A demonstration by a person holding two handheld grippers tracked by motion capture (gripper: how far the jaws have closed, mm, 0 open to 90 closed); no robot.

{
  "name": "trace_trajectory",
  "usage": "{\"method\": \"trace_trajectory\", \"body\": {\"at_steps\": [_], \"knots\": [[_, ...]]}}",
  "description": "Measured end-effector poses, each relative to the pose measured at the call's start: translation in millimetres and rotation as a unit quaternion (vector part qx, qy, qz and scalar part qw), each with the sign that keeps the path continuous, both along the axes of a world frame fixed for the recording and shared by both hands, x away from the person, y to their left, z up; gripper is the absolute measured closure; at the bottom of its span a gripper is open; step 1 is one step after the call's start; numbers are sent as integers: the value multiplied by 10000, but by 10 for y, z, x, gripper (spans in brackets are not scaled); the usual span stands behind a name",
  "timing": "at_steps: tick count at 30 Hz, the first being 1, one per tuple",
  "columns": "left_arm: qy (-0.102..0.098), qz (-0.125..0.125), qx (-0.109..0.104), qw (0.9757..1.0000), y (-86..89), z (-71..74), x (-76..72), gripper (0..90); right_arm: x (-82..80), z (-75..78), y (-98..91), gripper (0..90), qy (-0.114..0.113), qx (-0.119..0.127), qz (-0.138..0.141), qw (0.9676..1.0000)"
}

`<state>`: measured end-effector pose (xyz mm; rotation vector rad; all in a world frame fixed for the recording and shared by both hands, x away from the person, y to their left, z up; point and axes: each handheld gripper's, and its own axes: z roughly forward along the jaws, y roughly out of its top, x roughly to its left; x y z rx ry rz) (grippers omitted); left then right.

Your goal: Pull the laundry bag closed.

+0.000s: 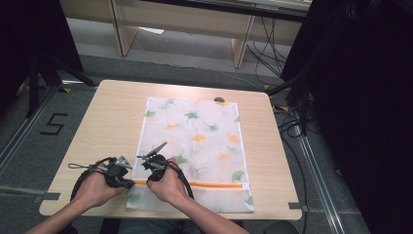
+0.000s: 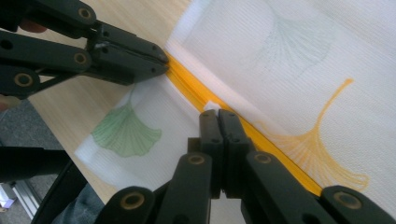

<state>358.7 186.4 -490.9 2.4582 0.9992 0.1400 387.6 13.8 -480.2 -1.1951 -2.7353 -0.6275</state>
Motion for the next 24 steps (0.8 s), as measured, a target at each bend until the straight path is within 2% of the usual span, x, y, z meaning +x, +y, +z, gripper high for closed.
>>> {"method": "trace_trajectory", "body": {"at_steps": [1, 3, 7, 9, 12, 14, 16, 17, 18, 19, 20, 23, 24], "knots": [[3, 4, -4, 10000, 0, 0, 0, 886, -4, 0, -2, 900, 36, -2, -62, 10000], [-1, -4, 8, 10000, 0, 0, -1, 886, 2, -10, -14, 900, -37, -34, -15, 10000], [-1, 6, 0, 10000, 0, 0, -1, 886, -11, -8, -30, 900, 34, -36, -103, 9999], [12, 20, -12, 10000, 0, -1, 0, 886, -2, 6, -52, 900, 48, -27, -59, 10000], [11, 10, 4, 10000, 0, 2, 1, 886, 7, -5, -77, 900, -56, -118, -39, 9999], [-19, 151, -94, 9998, -14, -13, -7, 886, 3, 5, -89, 900, 8, -53, -50, 10000], [-19, 143, -87, 9999, -13, -12, -7, 886, 3, 5, -93, 900, -8, -71, -45, 10000], [17, 15, -7, 10000, 1, 0, 0, 886, 2, 3, -96, 900, -24, -93, -83, 9999], [18, 19, -8, 10000, 1, 0, 0, 886, 1, 4, -110, 900, -15, -54, -89, 9999], [-18, 141, -95, 9999, -11, -12, -7, 886, 2, 8, -117, 900, 4, -36, -125, 9999], [-17, 148, -100, 9998, -12, -13, -6, 886, 5, 5, -126, 900, -23, -39, -111, 9999], [-17, 148, -96, 9998, -12, -13, -7, 886, 9, 17, -146, 900, 3, -97, -94, 9999], [-23, 161, -96, 9998, -14, -14, -8, 886, -4, 35, -145, 900, 116, -47, -178, 9998]]}}
